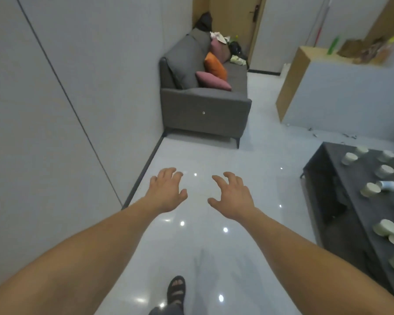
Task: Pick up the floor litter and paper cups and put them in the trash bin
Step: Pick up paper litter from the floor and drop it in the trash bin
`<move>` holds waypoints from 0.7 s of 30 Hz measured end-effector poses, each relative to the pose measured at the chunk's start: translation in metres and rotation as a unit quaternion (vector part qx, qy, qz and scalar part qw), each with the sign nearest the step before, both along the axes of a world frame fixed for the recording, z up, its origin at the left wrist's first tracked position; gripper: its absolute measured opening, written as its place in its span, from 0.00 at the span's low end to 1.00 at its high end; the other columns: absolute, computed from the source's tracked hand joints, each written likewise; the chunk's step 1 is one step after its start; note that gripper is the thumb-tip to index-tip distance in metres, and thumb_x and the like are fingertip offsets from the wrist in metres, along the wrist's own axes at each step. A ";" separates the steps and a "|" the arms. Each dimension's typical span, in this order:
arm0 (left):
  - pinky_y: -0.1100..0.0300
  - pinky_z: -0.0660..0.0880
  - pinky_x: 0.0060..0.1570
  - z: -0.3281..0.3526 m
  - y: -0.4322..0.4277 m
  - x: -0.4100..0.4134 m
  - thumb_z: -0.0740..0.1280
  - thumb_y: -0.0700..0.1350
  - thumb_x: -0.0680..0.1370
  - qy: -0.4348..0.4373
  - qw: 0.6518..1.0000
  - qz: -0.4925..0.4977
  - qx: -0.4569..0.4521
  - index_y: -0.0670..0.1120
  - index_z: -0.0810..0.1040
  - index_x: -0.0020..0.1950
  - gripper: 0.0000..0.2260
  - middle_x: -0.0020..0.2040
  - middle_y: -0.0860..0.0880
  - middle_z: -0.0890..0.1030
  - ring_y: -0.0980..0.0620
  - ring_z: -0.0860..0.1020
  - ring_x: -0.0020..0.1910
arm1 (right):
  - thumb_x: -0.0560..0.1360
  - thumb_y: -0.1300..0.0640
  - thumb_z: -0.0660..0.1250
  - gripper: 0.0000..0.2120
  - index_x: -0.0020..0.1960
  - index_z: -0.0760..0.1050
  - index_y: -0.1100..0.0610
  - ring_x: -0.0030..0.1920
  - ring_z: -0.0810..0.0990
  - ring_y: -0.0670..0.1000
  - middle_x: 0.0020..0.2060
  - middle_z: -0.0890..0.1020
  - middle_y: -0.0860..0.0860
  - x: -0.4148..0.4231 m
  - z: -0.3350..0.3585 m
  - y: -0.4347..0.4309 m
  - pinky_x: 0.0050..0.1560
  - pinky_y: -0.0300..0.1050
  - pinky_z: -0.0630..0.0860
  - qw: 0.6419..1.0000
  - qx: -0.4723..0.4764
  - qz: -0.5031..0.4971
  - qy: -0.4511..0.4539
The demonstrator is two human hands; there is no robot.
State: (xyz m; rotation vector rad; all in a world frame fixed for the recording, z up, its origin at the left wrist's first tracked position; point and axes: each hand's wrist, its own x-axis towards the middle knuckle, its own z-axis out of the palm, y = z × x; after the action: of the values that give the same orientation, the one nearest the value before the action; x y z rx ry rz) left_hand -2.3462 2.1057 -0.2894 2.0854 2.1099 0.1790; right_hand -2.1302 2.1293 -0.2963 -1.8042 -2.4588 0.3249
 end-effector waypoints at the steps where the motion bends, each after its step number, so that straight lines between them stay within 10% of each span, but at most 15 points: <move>1: 0.47 0.56 0.70 -0.001 0.024 0.006 0.60 0.57 0.78 -0.004 1.000 -0.017 0.004 0.49 0.62 0.74 0.26 0.76 0.47 0.58 0.47 0.54 0.75 | 0.74 0.37 0.63 0.35 0.76 0.56 0.44 0.73 0.58 0.56 0.75 0.57 0.52 0.006 0.001 0.018 0.67 0.54 0.66 1.000 0.005 -0.017 0.001; 21: 0.46 0.55 0.70 0.011 0.396 0.209 0.59 0.56 0.77 0.002 0.972 -0.235 -0.002 0.49 0.62 0.73 0.26 0.75 0.47 0.59 0.46 0.56 0.74 | 0.74 0.37 0.63 0.35 0.77 0.55 0.45 0.73 0.58 0.56 0.75 0.57 0.52 0.189 0.001 0.304 0.68 0.54 0.66 0.968 0.006 -0.249 0.019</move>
State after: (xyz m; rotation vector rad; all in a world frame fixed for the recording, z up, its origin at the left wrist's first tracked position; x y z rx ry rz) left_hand -2.1375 2.5022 -0.2785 2.5055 1.5518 0.1047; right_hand -1.9408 2.4333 -0.2958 -2.2898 -1.8811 0.2971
